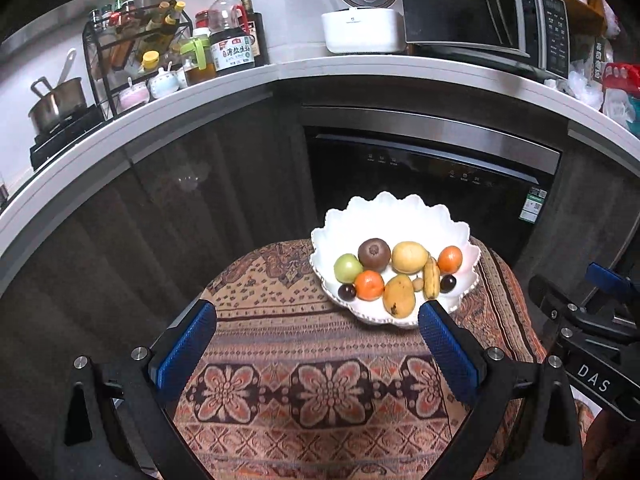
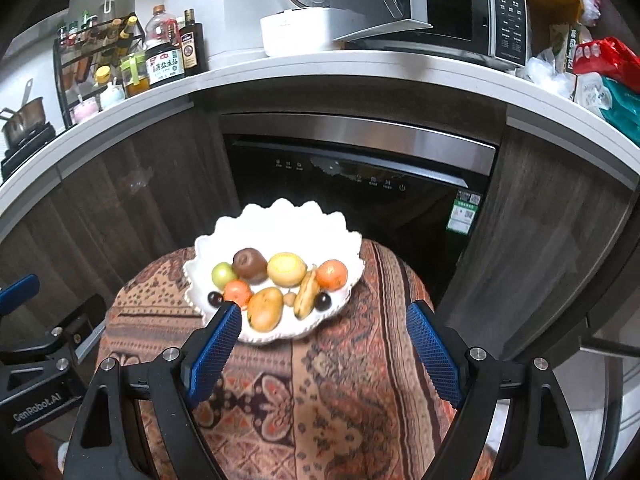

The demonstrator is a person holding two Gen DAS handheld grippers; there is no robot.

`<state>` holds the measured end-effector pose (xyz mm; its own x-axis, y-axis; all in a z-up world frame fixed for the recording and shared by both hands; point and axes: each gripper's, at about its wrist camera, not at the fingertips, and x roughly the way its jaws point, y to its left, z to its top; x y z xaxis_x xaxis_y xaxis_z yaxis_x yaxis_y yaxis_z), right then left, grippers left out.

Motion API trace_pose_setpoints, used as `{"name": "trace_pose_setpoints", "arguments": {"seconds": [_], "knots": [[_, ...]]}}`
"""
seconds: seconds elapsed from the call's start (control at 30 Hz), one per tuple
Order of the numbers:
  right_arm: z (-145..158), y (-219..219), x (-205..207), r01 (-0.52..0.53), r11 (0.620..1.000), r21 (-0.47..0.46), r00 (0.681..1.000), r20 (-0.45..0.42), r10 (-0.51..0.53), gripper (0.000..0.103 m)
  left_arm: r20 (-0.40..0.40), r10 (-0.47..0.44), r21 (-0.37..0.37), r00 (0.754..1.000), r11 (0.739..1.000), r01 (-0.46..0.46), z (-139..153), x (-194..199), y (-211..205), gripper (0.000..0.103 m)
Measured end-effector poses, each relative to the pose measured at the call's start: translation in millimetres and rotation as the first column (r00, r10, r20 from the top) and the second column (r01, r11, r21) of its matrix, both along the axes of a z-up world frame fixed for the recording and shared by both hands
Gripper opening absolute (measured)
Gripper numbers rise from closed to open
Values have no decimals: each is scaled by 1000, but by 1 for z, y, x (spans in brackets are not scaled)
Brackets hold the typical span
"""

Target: Organize fruits

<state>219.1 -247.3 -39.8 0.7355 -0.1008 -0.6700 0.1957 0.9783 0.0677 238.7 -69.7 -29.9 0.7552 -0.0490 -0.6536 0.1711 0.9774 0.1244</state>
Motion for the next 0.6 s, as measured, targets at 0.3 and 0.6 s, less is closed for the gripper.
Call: {"name": "trace_pose_setpoints", "arguments": {"seconds": [0.3, 0.6], "knots": [[8, 9, -42, -1, 1000, -18, 1000, 12, 2, 85, -29, -4, -3, 1000, 1000, 4, -9, -41, 7, 103], [4, 13, -77, -7, 1000, -22, 1000, 7, 7, 85, -51, -5, -12, 999, 1000, 5, -17, -72, 13, 103]]}}
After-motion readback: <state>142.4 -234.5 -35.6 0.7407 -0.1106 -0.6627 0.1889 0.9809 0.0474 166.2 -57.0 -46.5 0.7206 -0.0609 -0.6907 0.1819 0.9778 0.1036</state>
